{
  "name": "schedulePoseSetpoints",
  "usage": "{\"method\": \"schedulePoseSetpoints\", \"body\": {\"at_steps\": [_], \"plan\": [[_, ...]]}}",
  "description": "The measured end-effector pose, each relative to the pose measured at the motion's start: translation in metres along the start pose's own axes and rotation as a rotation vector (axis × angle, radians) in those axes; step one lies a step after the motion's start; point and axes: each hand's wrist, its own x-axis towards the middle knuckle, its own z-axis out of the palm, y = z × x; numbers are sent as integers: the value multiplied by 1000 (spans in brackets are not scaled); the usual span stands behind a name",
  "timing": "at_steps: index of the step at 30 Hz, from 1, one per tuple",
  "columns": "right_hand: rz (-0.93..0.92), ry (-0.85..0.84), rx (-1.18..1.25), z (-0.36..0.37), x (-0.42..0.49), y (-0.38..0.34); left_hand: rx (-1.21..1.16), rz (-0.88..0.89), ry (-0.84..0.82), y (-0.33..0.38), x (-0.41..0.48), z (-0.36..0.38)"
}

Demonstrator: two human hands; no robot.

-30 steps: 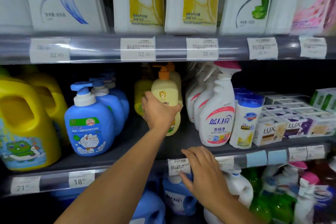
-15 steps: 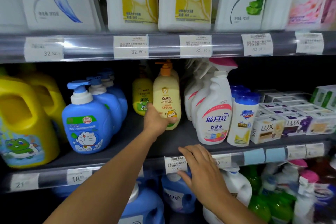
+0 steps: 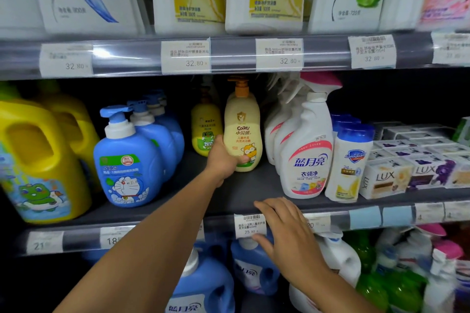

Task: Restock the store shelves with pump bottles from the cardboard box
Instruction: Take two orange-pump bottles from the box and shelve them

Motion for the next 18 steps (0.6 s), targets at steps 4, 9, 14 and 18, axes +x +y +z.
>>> {"method": "schedulePoseSetpoints", "body": {"at_steps": [4,9,14,18], "plan": [[-7,11,-3,-3,1,-1,-4,6,30,-2,1,4],[-6,-2,-11,-4,0,-1,-16,1,31,-1,0,5],[-2,-20,-7,-6,-1,-3,-6,-14,20,-1,-3,5],[6,-30,23,-10,1,-3,68,-71,130,13,-20,4]]}}
